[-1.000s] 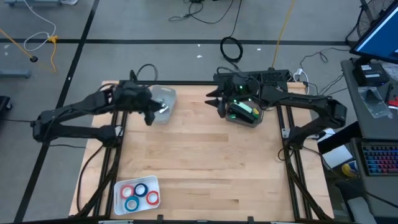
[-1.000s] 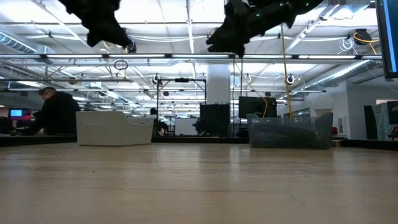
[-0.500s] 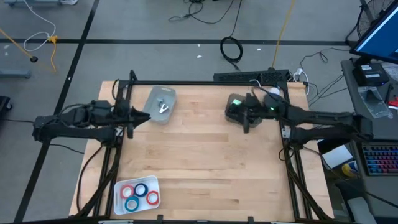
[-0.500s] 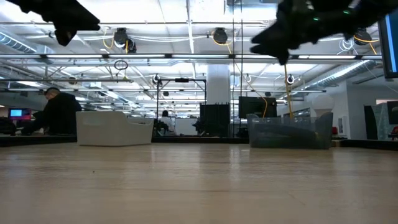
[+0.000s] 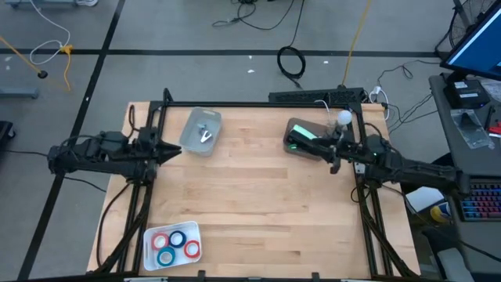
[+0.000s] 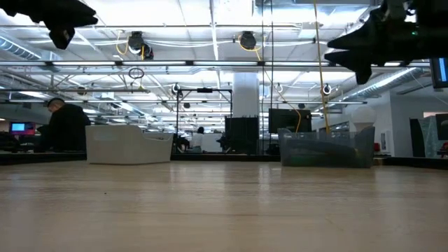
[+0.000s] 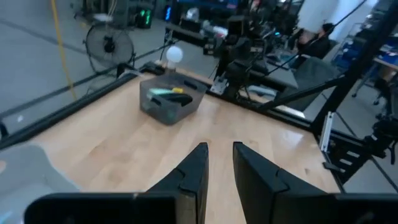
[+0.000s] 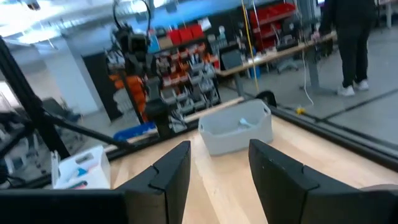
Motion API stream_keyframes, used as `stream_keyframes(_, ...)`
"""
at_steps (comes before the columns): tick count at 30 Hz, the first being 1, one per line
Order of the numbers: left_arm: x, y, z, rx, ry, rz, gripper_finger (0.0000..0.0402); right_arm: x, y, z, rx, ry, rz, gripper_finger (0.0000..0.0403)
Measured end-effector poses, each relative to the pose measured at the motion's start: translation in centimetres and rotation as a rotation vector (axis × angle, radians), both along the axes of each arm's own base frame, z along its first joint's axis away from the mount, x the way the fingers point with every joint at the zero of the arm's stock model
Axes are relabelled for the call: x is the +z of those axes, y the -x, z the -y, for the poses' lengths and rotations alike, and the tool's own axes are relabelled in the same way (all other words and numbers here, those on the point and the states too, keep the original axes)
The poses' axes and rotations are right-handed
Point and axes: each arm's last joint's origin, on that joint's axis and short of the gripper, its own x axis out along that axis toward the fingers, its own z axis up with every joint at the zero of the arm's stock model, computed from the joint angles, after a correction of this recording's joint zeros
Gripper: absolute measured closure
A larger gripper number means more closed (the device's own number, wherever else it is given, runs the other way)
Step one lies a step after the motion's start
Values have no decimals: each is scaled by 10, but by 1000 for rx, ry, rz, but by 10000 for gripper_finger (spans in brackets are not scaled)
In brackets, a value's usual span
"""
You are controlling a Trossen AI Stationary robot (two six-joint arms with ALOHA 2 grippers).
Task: Pick and place Stapler, Stapler remover, tape
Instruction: Return to Home Position
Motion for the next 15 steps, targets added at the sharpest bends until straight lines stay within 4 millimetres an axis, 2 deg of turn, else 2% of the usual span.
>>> stream_keyframes(7, -3, 18, 0, -9, -71, 85, 323, -6, 15, -5, -1, 16, 65, 246)
stream_keyframes(12, -24, 24, 0, -22, -63, 111, 323, -8, 22, -6, -35, 2, 61, 246)
stream_keyframes(15, -34, 18, 1, -20, -63, 78, 323, -11, 25, -6, -57, 8, 41, 245)
